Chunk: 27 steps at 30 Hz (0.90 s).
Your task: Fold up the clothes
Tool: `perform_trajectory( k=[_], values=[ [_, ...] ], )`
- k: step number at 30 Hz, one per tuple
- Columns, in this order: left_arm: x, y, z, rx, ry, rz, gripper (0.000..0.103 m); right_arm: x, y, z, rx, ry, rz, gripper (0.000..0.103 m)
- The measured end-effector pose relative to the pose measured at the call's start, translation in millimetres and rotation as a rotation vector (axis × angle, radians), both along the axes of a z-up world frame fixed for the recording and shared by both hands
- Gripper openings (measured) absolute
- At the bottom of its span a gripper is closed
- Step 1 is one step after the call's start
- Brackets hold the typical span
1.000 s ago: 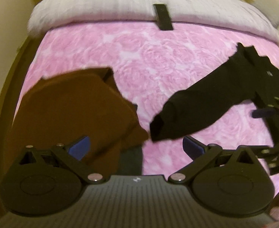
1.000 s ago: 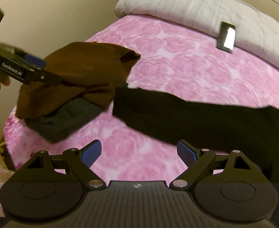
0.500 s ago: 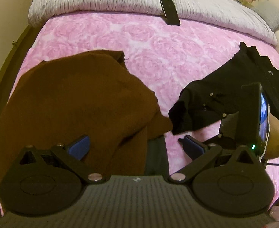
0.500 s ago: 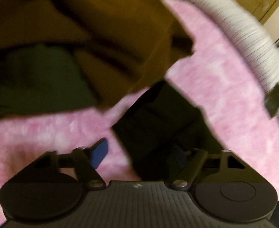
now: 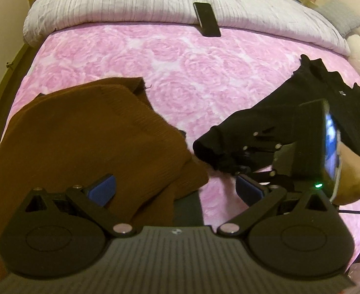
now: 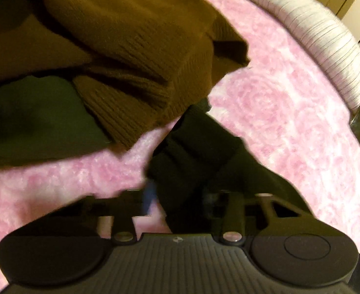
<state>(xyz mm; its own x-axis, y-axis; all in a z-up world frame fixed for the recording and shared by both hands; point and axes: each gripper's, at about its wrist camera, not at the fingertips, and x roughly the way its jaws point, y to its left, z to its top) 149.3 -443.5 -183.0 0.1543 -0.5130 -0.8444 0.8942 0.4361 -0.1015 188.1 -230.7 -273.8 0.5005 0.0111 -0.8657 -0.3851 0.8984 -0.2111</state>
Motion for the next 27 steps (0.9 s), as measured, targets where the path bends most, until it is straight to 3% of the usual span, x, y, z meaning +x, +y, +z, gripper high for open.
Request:
perform_trajectory(
  k=[4, 8, 12, 15, 21, 27],
  values=[
    [-6.6, -11.8, 1.4, -0.005, -0.002, -0.022, 0.102, -25.1, -9.9, 37.1, 0.096, -0.080, -0.071, 0.015],
    [-9.7, -33.1, -2.3, -0.024, 0.028, -0.045, 0.102, -49.9, -26.9, 83.8, 0.273, -0.164, -0.185, 0.015],
    [-19.8, -73.9, -3.7, -0.061, 0.067, -0.089, 0.102, -68.3, -39.4, 127.9, 0.355, -0.259, -0.322, 0.015],
    [-39.8, -117.8, 3.6, -0.079, 0.052, -0.137, 0.102, -78.2, -63.3, 156.2, 0.404, -0.322, -0.437, 0.015],
    [-93.3, -201.6, 19.5, -0.100, -0.003, -0.227, 0.102, -78.0, -175.4, 195.3, 0.480, -0.507, -0.588, 0.015],
    [-169.9, -259.1, 11.8, -0.040, 0.003, -0.198, 0.102, -114.7, -331.5, 205.5, 0.416, -0.737, -0.714, 0.015]
  ],
)
